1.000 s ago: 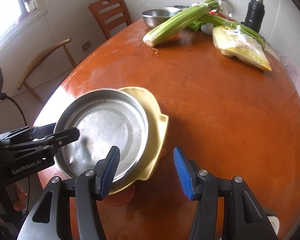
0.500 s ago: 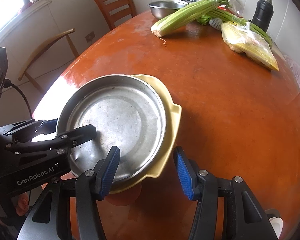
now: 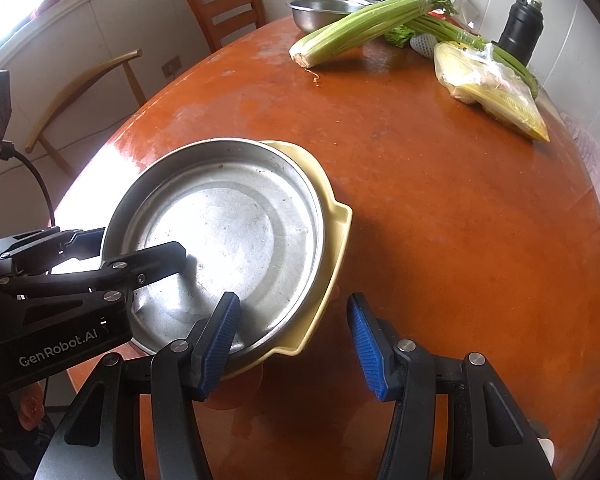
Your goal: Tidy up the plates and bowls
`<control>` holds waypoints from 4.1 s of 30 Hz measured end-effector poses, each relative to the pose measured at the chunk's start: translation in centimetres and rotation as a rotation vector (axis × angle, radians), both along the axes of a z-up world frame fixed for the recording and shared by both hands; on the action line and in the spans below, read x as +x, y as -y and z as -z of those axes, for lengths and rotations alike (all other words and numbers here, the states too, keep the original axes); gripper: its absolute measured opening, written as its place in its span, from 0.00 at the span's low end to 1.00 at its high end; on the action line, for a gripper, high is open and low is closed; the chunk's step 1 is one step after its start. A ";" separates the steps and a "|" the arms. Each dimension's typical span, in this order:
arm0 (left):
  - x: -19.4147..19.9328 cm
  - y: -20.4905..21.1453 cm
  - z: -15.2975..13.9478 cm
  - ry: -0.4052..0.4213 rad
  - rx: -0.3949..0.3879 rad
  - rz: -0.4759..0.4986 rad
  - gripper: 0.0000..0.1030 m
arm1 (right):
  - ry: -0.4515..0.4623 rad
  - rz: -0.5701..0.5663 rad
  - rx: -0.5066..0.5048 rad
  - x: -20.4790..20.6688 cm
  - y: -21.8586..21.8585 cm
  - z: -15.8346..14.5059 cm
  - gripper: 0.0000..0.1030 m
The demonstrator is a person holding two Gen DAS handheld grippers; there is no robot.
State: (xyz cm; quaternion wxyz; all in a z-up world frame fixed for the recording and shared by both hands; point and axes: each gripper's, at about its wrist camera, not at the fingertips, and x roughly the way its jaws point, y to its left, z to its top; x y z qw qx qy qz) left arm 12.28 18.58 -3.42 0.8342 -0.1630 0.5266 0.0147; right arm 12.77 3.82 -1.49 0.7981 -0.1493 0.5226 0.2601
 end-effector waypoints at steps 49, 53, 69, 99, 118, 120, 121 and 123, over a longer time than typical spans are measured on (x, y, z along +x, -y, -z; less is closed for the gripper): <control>7.3 9.9 0.1 -0.003 0.024 0.147 0.52 | -0.018 0.174 -0.011 5.3 10.0 0.2 0.56; 7.4 10.1 0.1 0.000 0.027 0.145 0.52 | -0.024 0.179 -0.003 5.6 10.4 0.3 0.56; 7.4 10.0 0.1 0.005 0.028 0.140 0.52 | -0.016 0.186 0.000 5.6 10.4 0.4 0.57; 4.2 9.6 -3.0 0.100 0.098 0.112 0.52 | 0.036 0.166 0.045 3.7 10.0 -1.3 0.57; 0.2 12.4 -7.4 0.193 0.167 0.113 0.53 | 0.137 0.180 0.125 0.4 14.0 -5.6 0.57; -0.3 13.2 -7.9 0.202 0.174 0.123 0.53 | 0.147 0.190 0.135 -0.1 14.9 -6.1 0.57; -0.4 13.5 -8.0 0.204 0.175 0.127 0.53 | 0.150 0.193 0.139 -0.3 15.3 -6.3 0.57; -0.9 14.5 -8.4 0.213 0.182 0.141 0.53 | 0.159 0.203 0.150 -0.8 16.3 -6.7 0.57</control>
